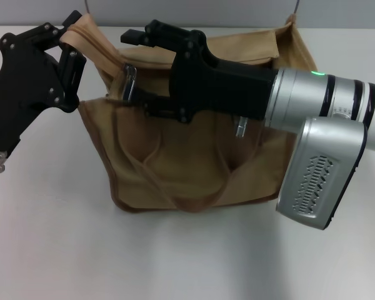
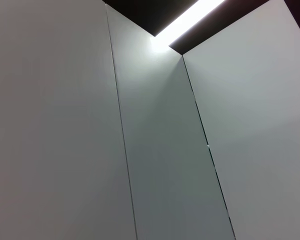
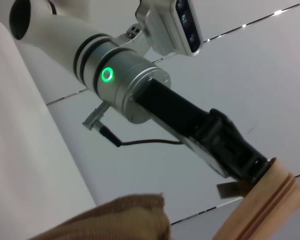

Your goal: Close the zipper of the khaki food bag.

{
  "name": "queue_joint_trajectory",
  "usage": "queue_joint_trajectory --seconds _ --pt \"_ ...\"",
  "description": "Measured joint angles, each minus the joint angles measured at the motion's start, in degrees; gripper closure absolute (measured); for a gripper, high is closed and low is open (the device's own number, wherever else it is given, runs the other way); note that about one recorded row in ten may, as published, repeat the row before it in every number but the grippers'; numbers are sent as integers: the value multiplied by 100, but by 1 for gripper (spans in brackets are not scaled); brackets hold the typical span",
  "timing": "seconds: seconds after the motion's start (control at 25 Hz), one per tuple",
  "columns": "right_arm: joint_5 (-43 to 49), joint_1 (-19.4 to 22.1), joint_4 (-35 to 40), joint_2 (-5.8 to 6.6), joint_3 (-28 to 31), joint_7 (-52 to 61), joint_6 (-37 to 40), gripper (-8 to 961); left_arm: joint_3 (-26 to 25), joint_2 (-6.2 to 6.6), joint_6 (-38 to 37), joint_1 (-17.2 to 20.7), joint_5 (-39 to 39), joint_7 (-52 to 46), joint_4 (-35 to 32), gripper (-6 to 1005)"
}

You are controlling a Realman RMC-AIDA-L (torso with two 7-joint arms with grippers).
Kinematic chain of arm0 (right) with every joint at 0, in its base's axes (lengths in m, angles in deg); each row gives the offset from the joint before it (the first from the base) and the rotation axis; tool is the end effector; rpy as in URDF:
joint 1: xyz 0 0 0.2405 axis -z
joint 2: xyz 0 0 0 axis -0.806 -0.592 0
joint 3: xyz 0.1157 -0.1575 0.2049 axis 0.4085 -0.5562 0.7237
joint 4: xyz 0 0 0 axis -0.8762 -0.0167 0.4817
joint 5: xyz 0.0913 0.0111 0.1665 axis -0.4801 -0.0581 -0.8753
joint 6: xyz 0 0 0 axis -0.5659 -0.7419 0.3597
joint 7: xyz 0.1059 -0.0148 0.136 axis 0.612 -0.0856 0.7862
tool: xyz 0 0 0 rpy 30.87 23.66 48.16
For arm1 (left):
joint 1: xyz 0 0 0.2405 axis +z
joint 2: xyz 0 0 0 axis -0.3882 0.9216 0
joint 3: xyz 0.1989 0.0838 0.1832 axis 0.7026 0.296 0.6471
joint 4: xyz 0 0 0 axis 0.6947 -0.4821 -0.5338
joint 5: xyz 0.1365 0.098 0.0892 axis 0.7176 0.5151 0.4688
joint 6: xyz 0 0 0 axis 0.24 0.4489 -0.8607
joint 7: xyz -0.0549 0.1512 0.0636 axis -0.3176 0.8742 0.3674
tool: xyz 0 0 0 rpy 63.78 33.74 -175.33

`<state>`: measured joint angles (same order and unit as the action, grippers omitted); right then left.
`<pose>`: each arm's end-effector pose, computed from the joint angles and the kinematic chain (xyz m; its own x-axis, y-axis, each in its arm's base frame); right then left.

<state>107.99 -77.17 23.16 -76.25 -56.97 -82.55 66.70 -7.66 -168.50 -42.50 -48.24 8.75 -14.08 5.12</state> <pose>0.1096 0.3279 -0.0959 0.4607 0.8874 -0.0180 0.6118 -0.3321 -0.7180 -0.2320 0.2951 0.0104 0.4374 -0.4256 0.7922 0.3516 -0.7298 -0.5863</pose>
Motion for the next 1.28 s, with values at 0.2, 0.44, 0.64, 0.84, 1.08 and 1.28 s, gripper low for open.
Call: queue_joint_trajectory --seconds 0.2,0.44,0.64,0.84,1.08,1.28 --pt "-550 80 -118 0 -215 -650 72 169 21 0 10 0 -4 -6 47 968" --pt "-728 73 -221 0 -305 -853 17 196 15 0 -15 -3 -4 -9 69 968" --pt "-731 77 -279 0 -284 -862 10 219 13 0 -33 -1 -3 -9 69 968" --pt "-734 83 -310 0 -278 -864 9 329 19 0 -34 -7 -2 -9 69 968" --pt "-734 90 -341 0 -285 -867 15 509 10 0 -34 -9 -2 -22 69 968" --pt "-734 98 -350 0 -285 -870 58 560 2 0 -32 -9 -2 -27 69 968"
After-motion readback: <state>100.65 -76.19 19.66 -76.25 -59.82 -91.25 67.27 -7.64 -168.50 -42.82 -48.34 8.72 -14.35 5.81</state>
